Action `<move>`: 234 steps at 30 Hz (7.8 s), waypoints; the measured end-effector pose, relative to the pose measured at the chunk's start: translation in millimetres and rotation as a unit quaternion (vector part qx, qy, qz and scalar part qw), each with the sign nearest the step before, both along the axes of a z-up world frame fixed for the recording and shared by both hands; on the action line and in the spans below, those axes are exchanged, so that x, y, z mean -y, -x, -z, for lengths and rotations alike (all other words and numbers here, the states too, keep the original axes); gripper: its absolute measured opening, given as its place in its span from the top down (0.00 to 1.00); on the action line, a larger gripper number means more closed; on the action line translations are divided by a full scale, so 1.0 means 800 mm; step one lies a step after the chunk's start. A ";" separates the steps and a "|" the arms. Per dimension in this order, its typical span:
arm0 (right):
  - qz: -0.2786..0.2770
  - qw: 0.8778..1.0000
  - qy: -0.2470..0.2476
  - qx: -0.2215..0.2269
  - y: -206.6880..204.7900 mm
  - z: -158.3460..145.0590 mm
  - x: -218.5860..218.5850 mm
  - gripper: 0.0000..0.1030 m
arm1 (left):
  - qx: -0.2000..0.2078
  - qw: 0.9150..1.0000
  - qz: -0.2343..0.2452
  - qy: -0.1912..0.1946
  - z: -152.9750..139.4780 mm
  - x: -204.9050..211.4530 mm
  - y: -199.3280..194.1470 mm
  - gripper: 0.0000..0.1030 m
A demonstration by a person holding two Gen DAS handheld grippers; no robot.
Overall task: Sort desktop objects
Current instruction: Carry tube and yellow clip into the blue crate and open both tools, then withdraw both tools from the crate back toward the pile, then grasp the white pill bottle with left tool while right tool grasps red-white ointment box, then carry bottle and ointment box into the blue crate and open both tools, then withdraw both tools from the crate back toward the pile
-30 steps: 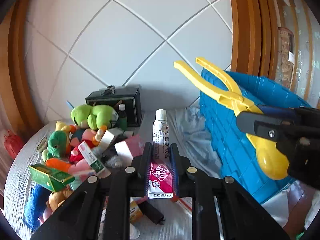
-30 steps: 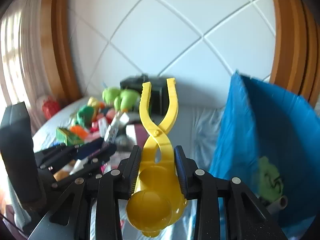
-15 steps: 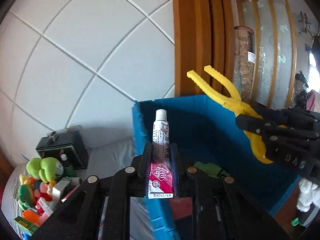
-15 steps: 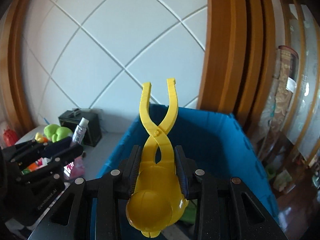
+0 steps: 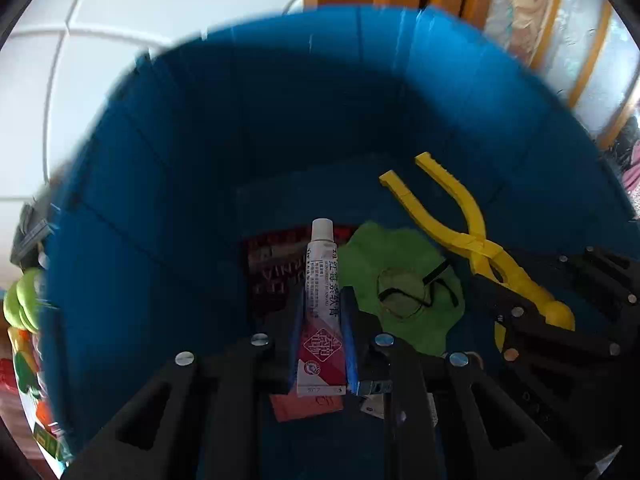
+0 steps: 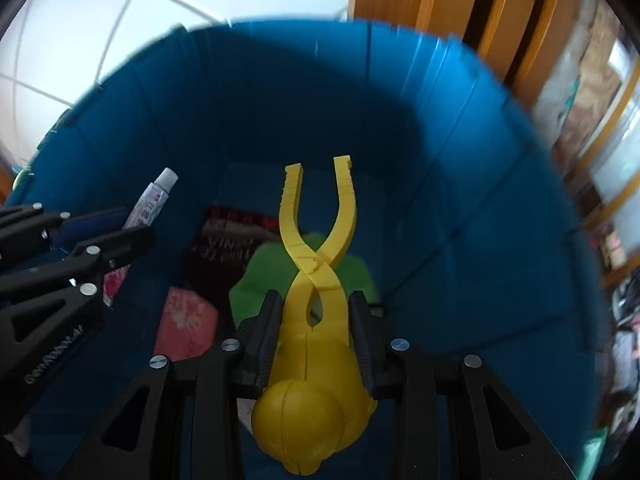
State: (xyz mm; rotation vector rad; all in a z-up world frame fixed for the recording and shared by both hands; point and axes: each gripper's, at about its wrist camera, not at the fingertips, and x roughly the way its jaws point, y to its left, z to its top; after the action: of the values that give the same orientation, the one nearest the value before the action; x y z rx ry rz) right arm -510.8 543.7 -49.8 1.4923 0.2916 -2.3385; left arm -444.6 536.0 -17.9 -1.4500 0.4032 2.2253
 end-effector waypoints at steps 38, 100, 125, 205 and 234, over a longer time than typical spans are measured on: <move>-0.066 0.996 -0.043 0.040 -0.028 -0.006 0.001 0.01 | -0.080 0.996 -0.027 0.001 -0.048 0.036 -0.038 0.27; -0.213 0.966 0.132 -0.062 -0.381 0.088 0.364 0.00 | -0.105 0.926 -0.361 -0.037 0.169 0.585 -0.305 0.19; -0.139 0.985 0.048 0.093 -0.418 0.242 0.394 0.18 | -0.086 0.963 -0.254 -0.019 0.246 0.587 -0.310 0.56; -0.027 0.984 -0.119 0.126 0.069 0.161 0.006 0.75 | 0.102 0.987 -0.093 0.079 0.108 -0.020 0.097 0.56; -0.089 0.981 -0.103 0.140 0.066 0.160 0.021 0.00 | 0.026 0.991 -0.118 0.061 0.045 0.002 0.084 0.21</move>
State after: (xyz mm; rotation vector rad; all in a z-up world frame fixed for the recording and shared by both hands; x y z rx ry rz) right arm -563.6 526.6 -177.9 1.7865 0.5796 -1.9765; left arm -512.1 534.1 -54.1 -1.6936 0.3748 2.3754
